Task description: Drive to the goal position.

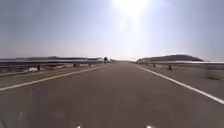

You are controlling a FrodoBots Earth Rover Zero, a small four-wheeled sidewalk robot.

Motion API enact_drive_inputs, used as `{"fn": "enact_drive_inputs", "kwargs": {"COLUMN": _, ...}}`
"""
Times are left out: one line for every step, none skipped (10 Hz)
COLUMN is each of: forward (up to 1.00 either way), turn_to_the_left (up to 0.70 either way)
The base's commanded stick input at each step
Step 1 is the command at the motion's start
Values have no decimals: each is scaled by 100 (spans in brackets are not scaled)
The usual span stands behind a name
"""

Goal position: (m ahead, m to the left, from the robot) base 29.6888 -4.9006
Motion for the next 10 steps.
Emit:
{"fn": "enact_drive_inputs", "kwargs": {"forward": 70, "turn_to_the_left": 0}}
{"fn": "enact_drive_inputs", "kwargs": {"forward": 70, "turn_to_the_left": 0}}
{"fn": "enact_drive_inputs", "kwargs": {"forward": 70, "turn_to_the_left": 0}}
{"fn": "enact_drive_inputs", "kwargs": {"forward": 70, "turn_to_the_left": 0}}
{"fn": "enact_drive_inputs", "kwargs": {"forward": 70, "turn_to_the_left": 0}}
{"fn": "enact_drive_inputs", "kwargs": {"forward": 70, "turn_to_the_left": 0}}
{"fn": "enact_drive_inputs", "kwargs": {"forward": 70, "turn_to_the_left": 0}}
{"fn": "enact_drive_inputs", "kwargs": {"forward": 70, "turn_to_the_left": 0}}
{"fn": "enact_drive_inputs", "kwargs": {"forward": 70, "turn_to_the_left": 0}}
{"fn": "enact_drive_inputs", "kwargs": {"forward": 70, "turn_to_the_left": 0}}
